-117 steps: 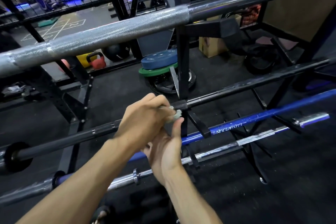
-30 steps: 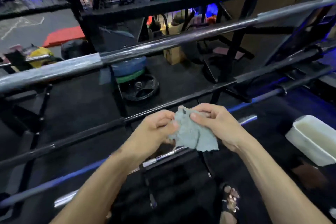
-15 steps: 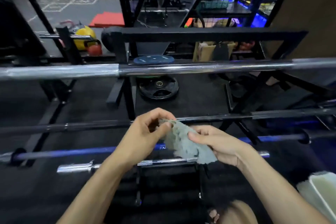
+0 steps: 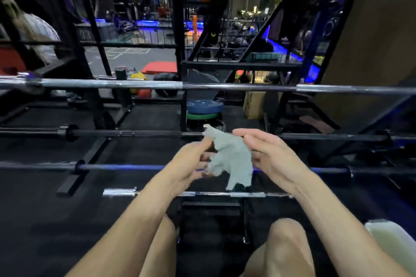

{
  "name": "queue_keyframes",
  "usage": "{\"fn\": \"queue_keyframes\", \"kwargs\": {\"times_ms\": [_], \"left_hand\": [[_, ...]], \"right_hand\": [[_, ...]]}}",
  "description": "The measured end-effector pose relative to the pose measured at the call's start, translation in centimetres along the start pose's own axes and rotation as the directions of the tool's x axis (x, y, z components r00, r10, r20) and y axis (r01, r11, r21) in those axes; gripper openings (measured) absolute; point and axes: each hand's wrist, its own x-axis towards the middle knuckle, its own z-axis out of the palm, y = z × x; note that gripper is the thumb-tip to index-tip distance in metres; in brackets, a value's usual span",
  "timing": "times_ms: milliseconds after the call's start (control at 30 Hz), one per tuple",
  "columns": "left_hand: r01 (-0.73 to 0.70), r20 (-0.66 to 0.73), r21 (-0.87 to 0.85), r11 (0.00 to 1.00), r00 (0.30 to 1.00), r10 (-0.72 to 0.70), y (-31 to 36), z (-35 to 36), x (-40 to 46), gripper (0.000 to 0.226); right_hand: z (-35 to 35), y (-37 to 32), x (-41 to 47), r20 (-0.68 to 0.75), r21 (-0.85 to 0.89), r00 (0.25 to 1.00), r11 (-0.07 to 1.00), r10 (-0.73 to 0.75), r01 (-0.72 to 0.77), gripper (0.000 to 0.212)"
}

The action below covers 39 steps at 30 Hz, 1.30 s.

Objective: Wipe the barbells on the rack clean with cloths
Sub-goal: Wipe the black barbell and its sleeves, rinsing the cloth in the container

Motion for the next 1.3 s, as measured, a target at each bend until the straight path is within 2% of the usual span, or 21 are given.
{"fn": "queue_keyframes", "kwargs": {"times_ms": [67,100,167,267,367,433,500,567,667,767,833,900,1033,1100,1200,1300], "left_hand": [[0.059,0.125,-0.148,0.987,0.991,-0.040,-0.4,0.4,-1.9,0.057],[0.055,0.140,-0.186,0.981,0.990,-0.029,-0.6,0.4,-2.7,0.059],[0.016,0.112,-0.189,0.982,0.994,0.005,-1.1,0.5,-3.8,0.055],[-0.087,0.028,-0.090,0.992,0.996,0.090,-2.2,0.2,-4.3,0.033],[-0.174,-0.095,-0.063,0.983,0.981,0.168,-3.1,-0.9,-4.3,0.048],[-0.257,-0.118,-0.036,0.966,0.961,0.251,-3.3,-1.5,-4.2,0.054],[-0.328,-0.093,0.051,0.943,0.939,0.332,-3.6,-1.9,-3.8,0.055],[-0.356,-0.039,0.235,0.904,0.926,0.375,-4.1,-2.4,-2.9,0.053],[-0.331,0.059,0.516,0.790,0.934,0.353,-4.9,-2.8,-0.9,0.043],[-0.327,0.101,0.663,0.674,0.931,0.352,-5.0,-2.8,1.8,0.024],[-0.331,0.112,0.695,0.638,0.927,0.358,-4.6,-3.2,4.0,0.018],[-0.328,0.131,0.694,0.641,0.933,0.335,-4.2,-4.0,6.7,0.019],[-0.307,0.180,0.684,0.661,0.950,0.254,-3.7,-5.4,11.6,0.017],[-0.299,0.153,0.665,0.684,0.951,0.268,-3.7,-6.3,13.7,0.017],[-0.298,0.090,0.643,0.706,0.944,0.316,-3.5,-7.8,16.6,0.015],[-0.297,-0.022,0.636,0.712,0.915,0.403,-2.7,-9.6,19.3,0.009]], "right_hand": [[0.2,-0.5,-1.8,-0.035,-0.018,0.999,0.999,-0.032,0.031,0.028],[0.3,-0.6,-2.5,-0.049,-0.050,0.998,0.998,-0.042,0.039,0.025],[0.6,-0.4,-3.6,-0.083,-0.132,0.995,0.990,-0.057,0.046,0.022],[1.3,0.7,-4.1,-0.118,-0.223,0.989,0.973,-0.083,0.055,0.022],[1.5,2.0,-3.8,-0.125,-0.311,0.985,0.947,-0.120,0.076,0.024],[1.4,2.9,-3.3,-0.142,-0.368,0.981,0.927,-0.132,0.072,0.023],[1.4,3.4,-2.8,-0.168,-0.401,0.977,0.914,-0.134,0.056,0.021],[1.2,4.1,-2.3,-0.171,-0.428,0.977,0.903,-0.129,0.044,0.020],[0.7,5.3,-0.9,-0.150,-0.487,0.984,0.874,-0.099,0.013,0.023],[-0.1,6.9,1.5,-0.146,-0.509,0.988,0.860,-0.055,-0.028,0.025],[-1.0,8.0,3.6,-0.163,-0.493,0.986,0.868,-0.028,-0.056,0.023],[-1.8,9.1,6.1,-0.143,-0.459,0.990,0.884,0.022,-0.086,0.018],[-2.4,12.8,11.5,-0.068,-0.497,0.995,0.862,0.073,-0.098,0.026],[-2.3,14.4,14.1,-0.087,-0.527,0.996,0.846,0.033,-0.074,0.021],[-2.5,15.3,17.7,-0.115,-0.483,0.993,0.873,0.021,-0.074,0.008],[-2.5,15.0,21.5,-0.129,-0.522,0.990,0.853,-0.056,-0.020,0.006]]}}
